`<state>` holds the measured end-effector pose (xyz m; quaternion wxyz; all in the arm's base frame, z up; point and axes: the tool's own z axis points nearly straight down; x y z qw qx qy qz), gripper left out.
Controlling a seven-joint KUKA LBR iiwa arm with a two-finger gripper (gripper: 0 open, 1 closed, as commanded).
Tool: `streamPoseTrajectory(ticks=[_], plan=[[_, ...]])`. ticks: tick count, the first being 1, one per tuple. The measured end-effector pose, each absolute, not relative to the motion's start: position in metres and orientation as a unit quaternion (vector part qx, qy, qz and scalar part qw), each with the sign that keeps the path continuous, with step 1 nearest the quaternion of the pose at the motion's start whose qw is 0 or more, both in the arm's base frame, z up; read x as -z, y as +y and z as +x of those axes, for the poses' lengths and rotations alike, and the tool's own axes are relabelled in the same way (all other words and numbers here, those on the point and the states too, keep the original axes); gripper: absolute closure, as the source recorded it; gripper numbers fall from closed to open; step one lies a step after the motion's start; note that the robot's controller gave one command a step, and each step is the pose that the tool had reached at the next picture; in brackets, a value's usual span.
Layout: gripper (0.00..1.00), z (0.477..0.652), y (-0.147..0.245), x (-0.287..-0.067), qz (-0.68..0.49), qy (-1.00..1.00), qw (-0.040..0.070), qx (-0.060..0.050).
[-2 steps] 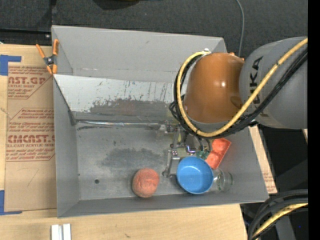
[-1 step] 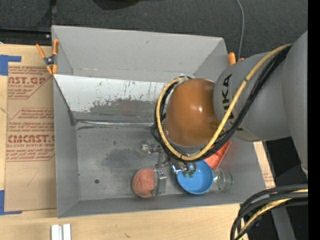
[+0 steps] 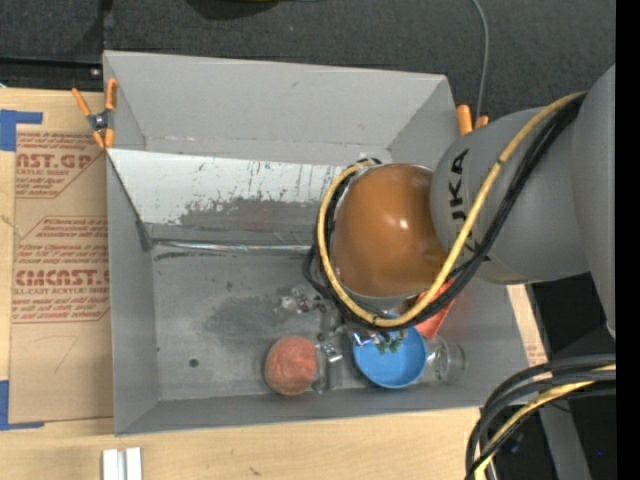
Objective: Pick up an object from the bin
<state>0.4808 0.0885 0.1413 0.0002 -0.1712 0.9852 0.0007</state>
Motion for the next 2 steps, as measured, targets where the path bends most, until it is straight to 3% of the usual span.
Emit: streamPoseTrajectory(ticks=[1, 2], plan=[[0.0, 0.482, 0.103, -0.138, -0.2, 0.98, -0.004, -0.002], [0.0, 0.485, 0.107, -0.072, -0.376, 0.926, 0.01, 0.0]])
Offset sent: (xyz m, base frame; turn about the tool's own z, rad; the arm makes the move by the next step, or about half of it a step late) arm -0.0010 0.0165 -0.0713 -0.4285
